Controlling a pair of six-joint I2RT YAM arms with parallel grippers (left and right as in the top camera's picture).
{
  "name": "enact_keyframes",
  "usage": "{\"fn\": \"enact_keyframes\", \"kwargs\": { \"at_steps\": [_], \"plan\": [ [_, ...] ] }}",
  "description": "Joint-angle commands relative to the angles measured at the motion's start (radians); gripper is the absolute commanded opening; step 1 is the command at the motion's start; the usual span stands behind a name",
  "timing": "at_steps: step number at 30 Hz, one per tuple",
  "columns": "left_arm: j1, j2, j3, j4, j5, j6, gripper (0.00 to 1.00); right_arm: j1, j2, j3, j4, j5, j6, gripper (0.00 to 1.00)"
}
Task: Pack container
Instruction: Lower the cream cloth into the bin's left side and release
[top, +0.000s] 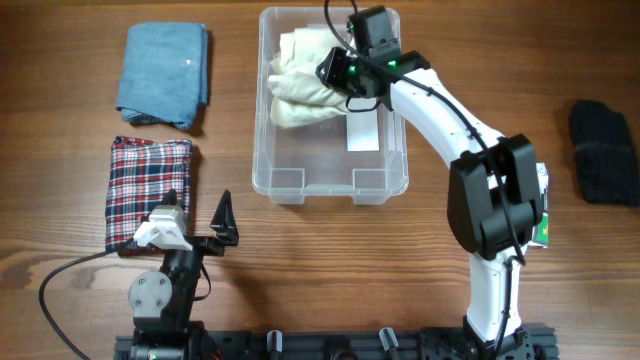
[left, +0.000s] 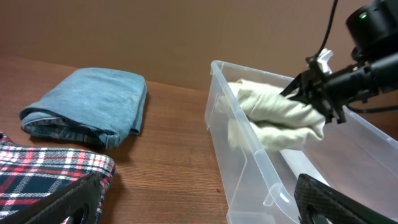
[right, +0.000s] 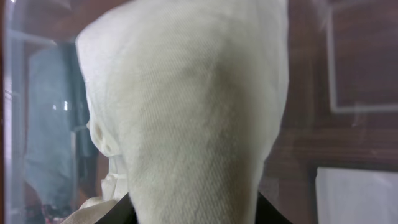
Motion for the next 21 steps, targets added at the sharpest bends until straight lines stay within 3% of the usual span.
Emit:
{"fn": "enact_keyframes", "kwargs": {
  "at_steps": [1,9,11,15,21],
  "plan": [
    [0.006,-0.005,-0.006,-0.002,-0.006,-0.002,1.0,0.014,0.007,0.015,0.014,0.0,0.025,0.36],
    [0.006,-0.005,-0.006,-0.002,-0.006,-0.002,1.0,0.014,0.0,0.015,0.007,-0.056,0.004,0.52],
    [0.006,-0.005,-0.006,-0.003,-0.006,-0.002,1.0,0.014,-0.013,0.015,0.006,-0.056,-0.039,0.63],
    [0.006,-0.005,-0.006,-0.003,-0.006,-0.002,1.0,0.014,-0.045,0.016,-0.006,-0.054,-0.092,0.97],
    [0.006,-0.005,-0.006,-0.003,-0.006,-0.002,1.0,0.013,-0.159,0.032,-0.052,0.068,-0.206,0.99]
  ]
}}
